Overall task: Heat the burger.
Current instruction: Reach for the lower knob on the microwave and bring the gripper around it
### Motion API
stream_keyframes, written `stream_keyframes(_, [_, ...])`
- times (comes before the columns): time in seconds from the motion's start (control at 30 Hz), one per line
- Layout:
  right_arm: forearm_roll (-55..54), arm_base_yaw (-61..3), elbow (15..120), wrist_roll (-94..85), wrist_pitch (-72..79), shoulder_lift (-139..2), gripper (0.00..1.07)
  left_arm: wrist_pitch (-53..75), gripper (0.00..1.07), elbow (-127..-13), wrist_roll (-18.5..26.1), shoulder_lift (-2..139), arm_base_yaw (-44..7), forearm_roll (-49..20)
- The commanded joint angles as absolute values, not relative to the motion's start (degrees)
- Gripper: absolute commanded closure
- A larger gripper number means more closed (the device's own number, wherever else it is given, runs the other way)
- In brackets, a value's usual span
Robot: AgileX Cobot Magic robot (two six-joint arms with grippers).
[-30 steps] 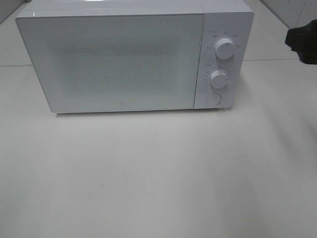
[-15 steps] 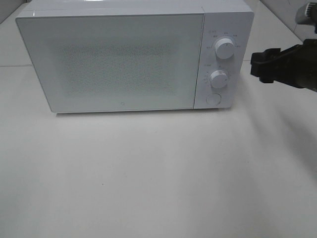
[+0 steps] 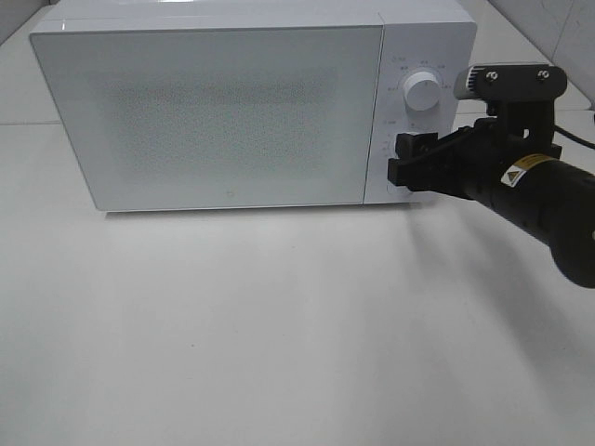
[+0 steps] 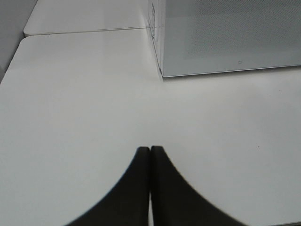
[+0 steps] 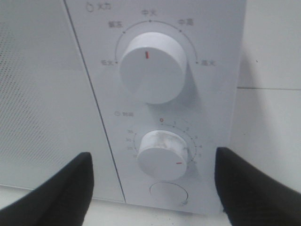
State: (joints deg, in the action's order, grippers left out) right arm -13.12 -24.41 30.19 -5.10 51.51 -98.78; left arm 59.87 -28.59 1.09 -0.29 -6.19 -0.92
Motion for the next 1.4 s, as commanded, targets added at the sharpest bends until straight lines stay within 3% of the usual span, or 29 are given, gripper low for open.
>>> stream_keyframes(0.03, [-16.8, -26.8, 30.5, -8.5, 57.2, -101.5, 0.37, 59.2, 1.07, -28.4, 1.0, -1.4, -6.1, -1.3])
stream_keyframes(0.5, [-17.3, -26.8, 31.5, -7.5, 69.3, -109.4, 0.37, 59.2, 1.07, -28.4, 1.0, -1.4, -6.1, -1.3])
stream_keyframes(1.4, [-17.4, -26.8, 35.6, -6.0, 68.8, -113.2, 0.38, 59.2, 1.07, -28.4, 1.0, -1.4, -6.1, -1.3])
